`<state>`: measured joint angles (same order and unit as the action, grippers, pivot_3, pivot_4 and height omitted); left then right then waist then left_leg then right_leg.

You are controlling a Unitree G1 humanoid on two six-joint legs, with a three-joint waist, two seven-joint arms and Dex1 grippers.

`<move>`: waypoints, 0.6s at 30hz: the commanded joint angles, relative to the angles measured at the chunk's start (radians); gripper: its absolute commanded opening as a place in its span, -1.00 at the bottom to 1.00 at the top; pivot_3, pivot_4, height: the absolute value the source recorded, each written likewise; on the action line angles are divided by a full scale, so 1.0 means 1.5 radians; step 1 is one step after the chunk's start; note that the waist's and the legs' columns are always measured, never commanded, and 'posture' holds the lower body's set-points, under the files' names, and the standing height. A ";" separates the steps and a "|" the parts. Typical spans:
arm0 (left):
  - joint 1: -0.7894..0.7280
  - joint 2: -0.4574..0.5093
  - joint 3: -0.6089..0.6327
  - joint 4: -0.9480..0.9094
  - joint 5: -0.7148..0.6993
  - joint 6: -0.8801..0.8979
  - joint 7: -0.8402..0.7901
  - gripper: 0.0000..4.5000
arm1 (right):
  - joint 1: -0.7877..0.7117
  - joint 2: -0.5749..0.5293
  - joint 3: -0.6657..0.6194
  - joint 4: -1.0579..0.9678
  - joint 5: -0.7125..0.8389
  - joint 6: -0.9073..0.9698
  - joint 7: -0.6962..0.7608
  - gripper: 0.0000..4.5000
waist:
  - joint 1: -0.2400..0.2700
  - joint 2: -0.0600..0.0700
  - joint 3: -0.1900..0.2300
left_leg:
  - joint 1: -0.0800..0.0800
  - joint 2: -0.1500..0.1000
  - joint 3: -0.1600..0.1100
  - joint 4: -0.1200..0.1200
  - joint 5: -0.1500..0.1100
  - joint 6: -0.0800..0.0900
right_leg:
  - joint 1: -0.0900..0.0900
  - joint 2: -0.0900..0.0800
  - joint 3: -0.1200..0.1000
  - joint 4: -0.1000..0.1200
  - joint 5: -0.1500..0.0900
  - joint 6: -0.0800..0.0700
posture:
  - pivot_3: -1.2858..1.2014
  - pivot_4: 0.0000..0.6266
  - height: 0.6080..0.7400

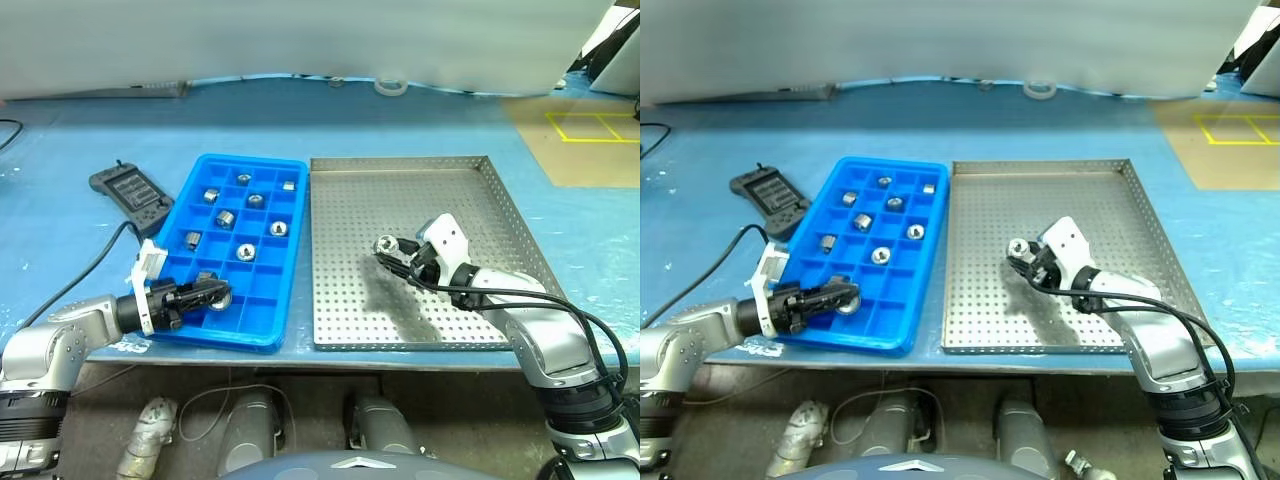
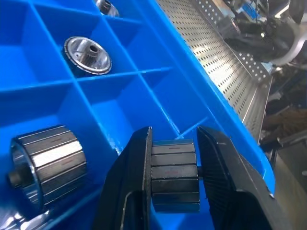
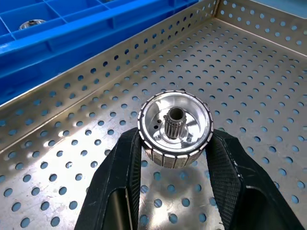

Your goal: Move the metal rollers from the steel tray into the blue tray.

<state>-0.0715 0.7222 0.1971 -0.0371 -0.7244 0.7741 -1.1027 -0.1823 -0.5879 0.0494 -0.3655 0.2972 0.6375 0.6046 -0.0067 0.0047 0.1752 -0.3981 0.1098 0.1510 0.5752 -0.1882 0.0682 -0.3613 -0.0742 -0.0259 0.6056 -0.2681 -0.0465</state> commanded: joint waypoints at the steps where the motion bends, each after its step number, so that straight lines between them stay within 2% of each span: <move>1: 0.017 0.009 -0.022 -0.003 0.015 -0.008 -0.015 -0.52 | -0.003 0.001 -0.008 -0.015 -0.002 -0.017 0.001 -0.28 | -0.002 0.000 0.000 | 0.000 0.000 0.000 0.000 0.000 0.000 | 0.000 0.000 0.000 0.000 0.000 0.000 | -0.10 -0.52 1.00; 3: 0.016 0.009 -0.026 0.003 0.017 -0.010 -0.019 -0.52 | -0.003 0.001 -0.007 -0.014 -0.004 -0.017 0.002 -0.28 | -0.004 0.000 0.000 | 0.000 0.000 0.000 0.000 0.000 0.000 | 0.000 0.000 0.000 0.000 0.000 0.000 | -0.10 -0.52 1.00; 5: 0.012 0.009 -0.028 0.016 0.022 -0.018 -0.024 -0.20 | -0.005 0.001 -0.008 -0.012 -0.005 -0.017 0.002 -0.28 | -0.004 0.000 0.000 | 0.001 0.000 0.000 0.000 0.000 0.000 | 0.000 0.000 0.000 0.000 0.000 0.000 | -0.10 -0.52 1.00; 8: 0.003 0.010 -0.030 0.029 0.031 -0.027 -0.028 0.15 | -0.006 0.000 -0.010 -0.014 -0.002 -0.015 0.004 -0.28 | -0.003 0.000 0.000 | 0.003 0.000 0.000 -0.001 0.000 0.000 | 0.002 0.000 0.000 0.000 0.000 0.000 | -0.11 -0.52 1.00; 12: -0.031 0.014 -0.032 0.041 0.031 -0.021 -0.026 0.15 | -0.012 -0.002 -0.013 -0.023 0.006 -0.010 0.011 -0.28 | -0.002 0.000 0.000 | 0.010 0.000 0.001 -0.002 0.001 -0.002 | 0.007 0.000 0.001 0.000 0.000 0.000 | -0.11 -0.52 1.00; 18: -0.119 -0.015 0.000 0.060 -0.001 -0.017 0.006 0.15 | -0.045 -0.014 0.003 -0.058 0.043 0.004 0.069 -0.28 | 0.000 0.000 0.000 | 0.010 0.000 0.001 -0.003 0.001 -0.003 | 0.007 0.000 0.001 0.000 0.000 0.000 | -0.10 -0.52 1.00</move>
<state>-0.2140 0.7058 0.1568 0.0577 -0.7006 0.7495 -1.1118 -0.2202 -0.5975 0.0534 -0.3839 0.3241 0.6456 0.6741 -0.0064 0.0050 0.1753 -0.3844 0.1099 0.1519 0.5712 -0.1861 0.0641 -0.3520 -0.0742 -0.0251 0.6061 -0.2684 -0.0463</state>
